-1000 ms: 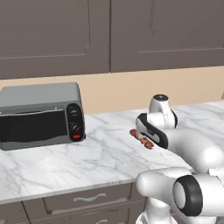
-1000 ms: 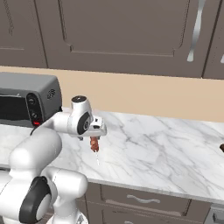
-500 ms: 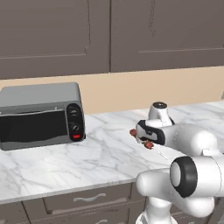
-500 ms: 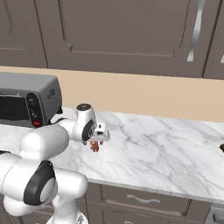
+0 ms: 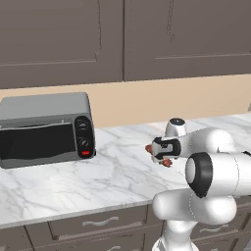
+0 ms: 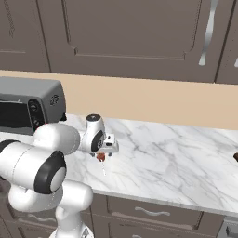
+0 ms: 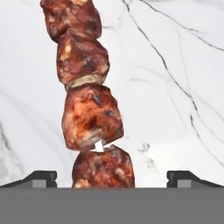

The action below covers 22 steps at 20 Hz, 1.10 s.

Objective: Store the kebab skewer in the freezer for long-term storage. Close the freezer door after placing the cooked food.

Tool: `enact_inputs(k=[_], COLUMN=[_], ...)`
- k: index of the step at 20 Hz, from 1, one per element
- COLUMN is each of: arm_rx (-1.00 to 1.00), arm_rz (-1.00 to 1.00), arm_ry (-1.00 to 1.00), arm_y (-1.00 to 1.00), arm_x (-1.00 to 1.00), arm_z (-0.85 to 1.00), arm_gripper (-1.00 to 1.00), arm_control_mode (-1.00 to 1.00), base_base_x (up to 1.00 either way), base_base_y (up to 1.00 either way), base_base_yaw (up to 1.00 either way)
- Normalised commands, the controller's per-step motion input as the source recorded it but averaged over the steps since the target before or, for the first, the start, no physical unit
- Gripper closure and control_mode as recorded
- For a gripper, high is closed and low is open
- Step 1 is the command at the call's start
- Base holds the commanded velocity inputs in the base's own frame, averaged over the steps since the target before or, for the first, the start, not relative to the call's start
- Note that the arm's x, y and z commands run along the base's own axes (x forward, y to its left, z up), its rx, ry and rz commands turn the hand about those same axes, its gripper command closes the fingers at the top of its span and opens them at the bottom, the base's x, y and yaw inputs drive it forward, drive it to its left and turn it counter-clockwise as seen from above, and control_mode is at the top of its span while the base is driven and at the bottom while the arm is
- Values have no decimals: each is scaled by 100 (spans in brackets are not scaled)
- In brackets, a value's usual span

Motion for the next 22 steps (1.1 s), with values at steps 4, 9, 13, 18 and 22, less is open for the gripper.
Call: enact_inputs(k=[4, 9, 13, 18, 22], arm_rx=[0, 1, 3, 2, 0], arm_rz=[0, 0, 0, 0, -2], arm_ry=[0, 0, 0, 0, -1], arm_y=[0, 0, 0, 0, 10], arm_x=[0, 0, 0, 0, 0], arm_z=[-34, -37, -27, -22, 0], arm_gripper=[-100, -100, -100, 100, 100], arm_control_mode=[-100, -100, -100, -100, -100], base_base_x=[0, 0, 0, 0, 0], base_base_y=[0, 0, 0, 0, 0], base_base_yaw=[0, 0, 0, 0, 0])
